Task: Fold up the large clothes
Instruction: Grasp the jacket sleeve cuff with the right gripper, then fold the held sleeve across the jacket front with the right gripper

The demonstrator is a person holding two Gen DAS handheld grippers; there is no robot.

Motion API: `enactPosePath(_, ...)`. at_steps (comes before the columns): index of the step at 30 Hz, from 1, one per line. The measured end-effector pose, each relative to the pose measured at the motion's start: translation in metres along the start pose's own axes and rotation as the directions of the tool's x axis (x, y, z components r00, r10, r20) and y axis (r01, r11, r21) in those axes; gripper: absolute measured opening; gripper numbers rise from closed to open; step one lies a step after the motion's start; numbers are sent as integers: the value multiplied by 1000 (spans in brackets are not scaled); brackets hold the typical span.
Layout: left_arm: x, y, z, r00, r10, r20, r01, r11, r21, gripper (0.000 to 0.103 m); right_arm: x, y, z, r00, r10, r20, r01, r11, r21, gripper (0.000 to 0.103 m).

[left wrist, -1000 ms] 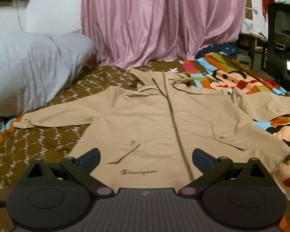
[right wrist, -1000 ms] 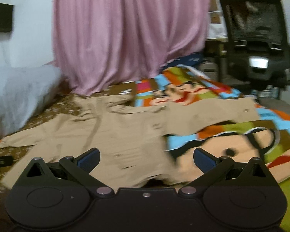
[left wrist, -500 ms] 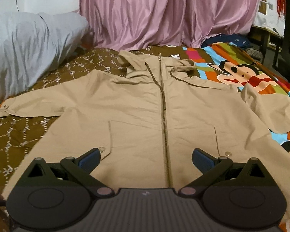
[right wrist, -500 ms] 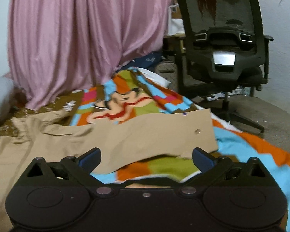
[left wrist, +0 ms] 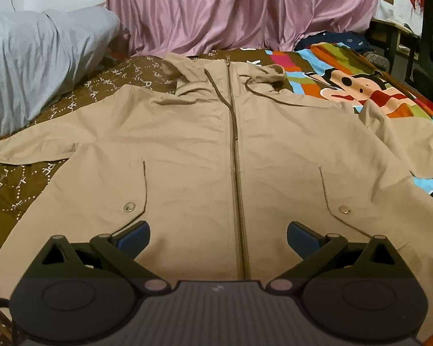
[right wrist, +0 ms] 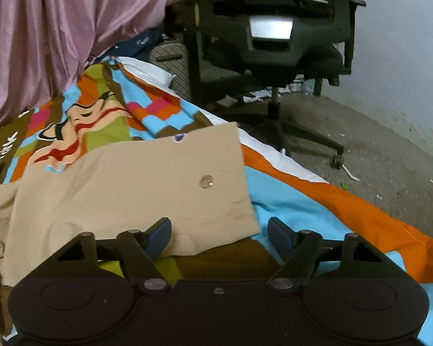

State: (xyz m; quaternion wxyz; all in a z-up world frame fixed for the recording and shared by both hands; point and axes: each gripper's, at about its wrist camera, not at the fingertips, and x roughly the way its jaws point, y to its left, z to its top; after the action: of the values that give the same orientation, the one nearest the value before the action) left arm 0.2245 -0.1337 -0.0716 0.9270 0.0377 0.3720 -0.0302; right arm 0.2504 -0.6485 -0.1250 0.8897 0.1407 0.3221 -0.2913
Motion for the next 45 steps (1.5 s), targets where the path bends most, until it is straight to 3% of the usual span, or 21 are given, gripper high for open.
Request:
enactPosePath(4, 2, 1, 0, 1000, 5, -5, -5, 1000, -2, 103, 9, -5, 2, 1000, 4, -7, -4, 1000, 14, 70)
enactPosePath(6, 1, 2, 1, 1000, 6, -5, -6, 1000, -2, 103, 13, -7, 2, 1000, 13, -17, -12, 1000, 25, 59)
enactPosePath(13, 0, 4, 2, 1000, 6, -9, -6, 1000, -4, 103, 20, -10, 4, 1000, -13, -26, 15, 998, 63, 39)
enactPosePath(15, -1, 5, 3, 1000, 6, -8, -6, 1000, -4, 103, 17, -9, 5, 999, -40, -19, 41, 998, 49, 24)
enactPosePath(20, -4, 2, 7, 999, 37, -12, -37, 999, 34, 103, -8, -6, 14, 999, -16, 49, 15, 1000, 23, 16)
enactPosePath(21, -5, 1, 7, 999, 45, -11, -45, 998, 44, 103, -16, -4, 18, 998, -10, 67, 9, 1000, 14, 7)
enactPosePath(22, -6, 2, 7, 999, 49, -11, -49, 998, 50, 103, -23, -2, 22, 997, -4, 82, 4, 1000, 5, 5)
enactPosePath(28, -13, 9, 11, 999, 41, -13, -40, 999, 26, 103, -75, 4, 62, 980, 56, 189, -53, 998, -22, 4)
enactPosePath(36, -21, 27, 18, 998, 61, -28, -60, 997, 39, 103, -155, 15, 123, 927, 86, 366, -82, 996, -29, 2)
enactPosePath(39, -25, 34, 18, 998, 57, -35, -56, 998, 35, 103, -175, 18, 136, 913, 87, 400, -79, 996, -37, 2)
enactPosePath(42, -30, 40, 18, 998, 51, -30, -50, 998, 24, 103, -181, 25, 142, 912, 92, 399, -72, 995, -65, 2)
enactPosePath(45, -36, 50, 21, 999, 39, -27, -39, 999, 6, 103, -188, 46, 143, 905, 134, 404, -99, 989, -107, 2)
